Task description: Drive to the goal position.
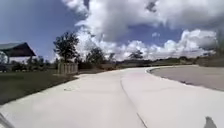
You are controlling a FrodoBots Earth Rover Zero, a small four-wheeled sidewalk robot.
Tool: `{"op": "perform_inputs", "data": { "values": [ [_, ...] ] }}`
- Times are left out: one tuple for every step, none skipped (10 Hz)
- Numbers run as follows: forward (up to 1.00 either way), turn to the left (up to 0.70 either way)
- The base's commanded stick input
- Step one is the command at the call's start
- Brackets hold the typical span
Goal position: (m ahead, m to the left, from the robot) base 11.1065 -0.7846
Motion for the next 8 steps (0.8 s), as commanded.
{"op": "perform_inputs", "data": {
  "values": [
    [0.85,0.00],
    [0.85,0.00],
    [0.85,-0.33],
    [0.85,-0.34],
    [0.85,-0.34],
    [0.85,-0.34],
    [0.85,-0.25],
    [0.85,0.00]
  ]
}}
